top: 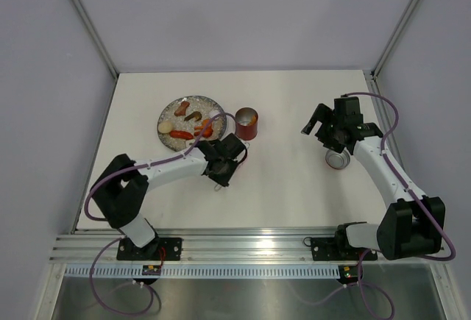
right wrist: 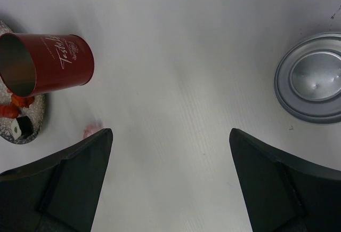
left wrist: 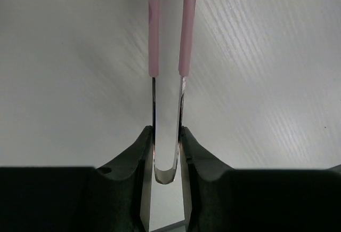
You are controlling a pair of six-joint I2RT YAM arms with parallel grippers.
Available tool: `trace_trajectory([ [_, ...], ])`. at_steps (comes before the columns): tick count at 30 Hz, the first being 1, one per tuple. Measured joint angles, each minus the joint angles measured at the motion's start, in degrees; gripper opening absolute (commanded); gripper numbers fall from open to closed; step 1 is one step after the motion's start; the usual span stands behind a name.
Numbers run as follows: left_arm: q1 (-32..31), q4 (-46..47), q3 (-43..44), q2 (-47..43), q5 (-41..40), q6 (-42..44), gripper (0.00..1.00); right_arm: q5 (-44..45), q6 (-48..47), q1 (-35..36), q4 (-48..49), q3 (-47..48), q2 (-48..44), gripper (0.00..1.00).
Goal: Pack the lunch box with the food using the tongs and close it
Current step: Adjust the clamp at the center of the board.
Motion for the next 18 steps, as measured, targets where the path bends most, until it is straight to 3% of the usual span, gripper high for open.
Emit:
trace_trajectory([
  [8, -1.51, 7.19, -0.33, 2.56, 0.24, -5.77, 0.13, 0.04, 0.02, 0.00, 0.04, -0.74, -0.28, 0.99],
  [14, -3.52, 11.56, -0.96, 5.03, -0.35, -9.16, 0.26, 0.04, 0.02, 0.00, 0.07, -0.81, -0.31, 0.99],
  [18, -3.85, 12.33, -0.96, 7.08, -0.39, -9.86, 0.42, 0.04, 0.02, 0.00, 0.07, -0.94, -0.31, 0.99],
])
